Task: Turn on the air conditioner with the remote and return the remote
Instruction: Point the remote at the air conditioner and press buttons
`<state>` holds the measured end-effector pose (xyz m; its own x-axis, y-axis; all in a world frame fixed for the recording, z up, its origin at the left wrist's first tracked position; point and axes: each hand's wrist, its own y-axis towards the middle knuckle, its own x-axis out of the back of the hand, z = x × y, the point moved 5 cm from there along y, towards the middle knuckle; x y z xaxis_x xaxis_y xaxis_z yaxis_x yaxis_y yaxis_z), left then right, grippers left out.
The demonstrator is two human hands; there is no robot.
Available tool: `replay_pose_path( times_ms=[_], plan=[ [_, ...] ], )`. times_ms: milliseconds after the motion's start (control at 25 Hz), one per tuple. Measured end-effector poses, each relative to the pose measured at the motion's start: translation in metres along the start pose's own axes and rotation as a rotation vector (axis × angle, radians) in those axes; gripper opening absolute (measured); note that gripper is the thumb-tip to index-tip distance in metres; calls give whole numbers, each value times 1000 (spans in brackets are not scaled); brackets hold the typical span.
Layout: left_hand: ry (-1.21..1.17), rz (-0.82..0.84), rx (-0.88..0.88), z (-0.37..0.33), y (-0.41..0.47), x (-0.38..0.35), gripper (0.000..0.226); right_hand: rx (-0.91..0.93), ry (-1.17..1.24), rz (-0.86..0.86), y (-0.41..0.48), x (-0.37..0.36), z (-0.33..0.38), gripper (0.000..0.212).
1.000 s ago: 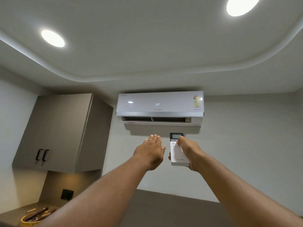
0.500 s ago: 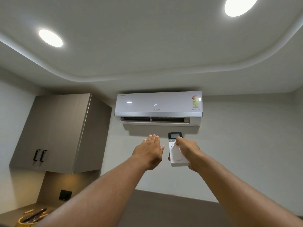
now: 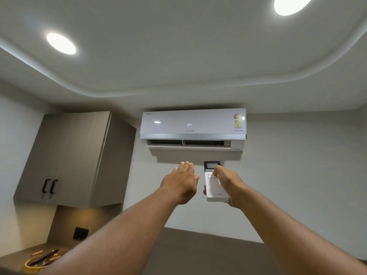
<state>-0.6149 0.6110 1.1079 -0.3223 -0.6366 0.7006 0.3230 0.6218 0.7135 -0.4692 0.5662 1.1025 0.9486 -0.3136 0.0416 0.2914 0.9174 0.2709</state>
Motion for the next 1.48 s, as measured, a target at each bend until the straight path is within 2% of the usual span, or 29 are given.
replay_pose_path(
  times_ms=[320, 560, 880, 1040, 1240, 1480],
  plan=[
    [2, -4, 10, 3, 0, -1, 61, -9, 5, 5, 1, -3, -1, 16],
    [-1, -11, 11, 3, 1, 1, 60, -10, 9, 7, 1, -4, -1, 10],
    [-51, -6, 11, 0, 3, -4, 60, 34, -5, 1, 7, -3, -2, 44],
    [-121, -6, -10, -18, 9, -14, 60, 64, -41, -73, 8, 19, -8, 46],
    [-287, 13, -85, -90, 22, -47, 59, 20, -86, -234, -7, 103, -27, 42],
    [-553, 89, -309, -280, 14, -86, 59, 23, -200, -520, -56, 267, -38, 56]
  ],
)
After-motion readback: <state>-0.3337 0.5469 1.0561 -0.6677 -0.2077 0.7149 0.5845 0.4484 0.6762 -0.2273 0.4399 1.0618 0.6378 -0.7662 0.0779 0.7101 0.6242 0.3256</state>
